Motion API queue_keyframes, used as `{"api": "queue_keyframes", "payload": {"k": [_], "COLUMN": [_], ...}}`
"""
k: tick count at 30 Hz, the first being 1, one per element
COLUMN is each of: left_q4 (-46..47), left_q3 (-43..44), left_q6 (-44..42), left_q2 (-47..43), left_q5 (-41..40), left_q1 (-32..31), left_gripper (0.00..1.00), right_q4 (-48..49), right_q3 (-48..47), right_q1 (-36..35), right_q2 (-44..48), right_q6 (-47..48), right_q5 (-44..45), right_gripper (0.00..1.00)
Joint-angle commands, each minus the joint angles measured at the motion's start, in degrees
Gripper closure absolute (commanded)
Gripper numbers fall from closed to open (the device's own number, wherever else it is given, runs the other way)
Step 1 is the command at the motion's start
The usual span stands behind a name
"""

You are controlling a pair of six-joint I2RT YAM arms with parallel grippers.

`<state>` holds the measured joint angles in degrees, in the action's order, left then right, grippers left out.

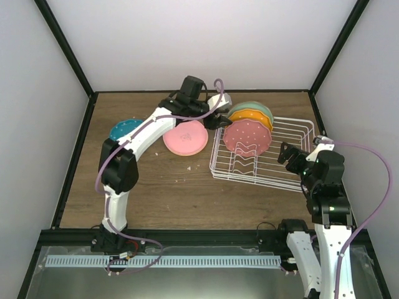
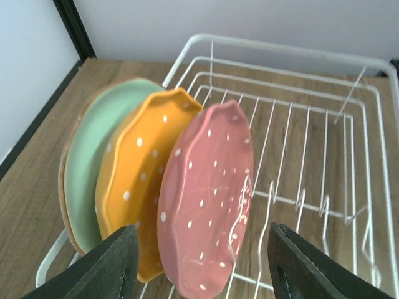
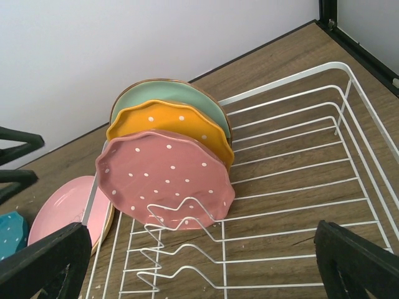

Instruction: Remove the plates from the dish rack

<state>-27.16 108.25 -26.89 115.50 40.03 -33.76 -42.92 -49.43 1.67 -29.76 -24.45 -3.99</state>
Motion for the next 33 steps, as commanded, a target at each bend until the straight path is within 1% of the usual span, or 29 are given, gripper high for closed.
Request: {"api": "queue_keyframes", "payload": {"k": [1, 11, 21, 27, 29, 33], "left_q4": [-1.53, 2.41, 5.26, 5.79, 5.88, 6.85], "left_q3": [-0.67, -0.68, 1.20, 2.31, 2.49, 2.91], "left_q6": [-11.17, -12.48, -10.89, -10.87, -10.92, -9.55], "left_q2": [2.59, 6.79, 10.55, 11.64, 12.07, 12.06], "left_q5": [-0.30, -6.16, -9.79, -10.56, -10.79, -11.19], "left_q1": [-0.71, -3.87, -4.58, -4.78, -4.89, -5.15], "left_gripper": [0.42, 0.42, 0.43, 0.43, 0.47, 0.71], "right_q4": [-1.16, -2.30, -1.81, -2.02, -2.04, -2.10], "right_q3": [-1.90, -3.15, -3.12, -3.00, -2.93, -2.87], "right_q1": [-0.53, -0.53, -0.53, -0.57, -0.53, -0.53], "right_q2": [1.08, 1.20, 0.75, 0.84, 0.84, 0.75], "right_q6": [1.12, 1.21, 0.96, 1.05, 1.06, 1.09], "right_q5": [1.36, 2.01, 1.44, 1.70, 1.73, 1.87], "right_gripper": [0.00, 0.00, 0.00, 0.00, 0.00, 0.00]}}
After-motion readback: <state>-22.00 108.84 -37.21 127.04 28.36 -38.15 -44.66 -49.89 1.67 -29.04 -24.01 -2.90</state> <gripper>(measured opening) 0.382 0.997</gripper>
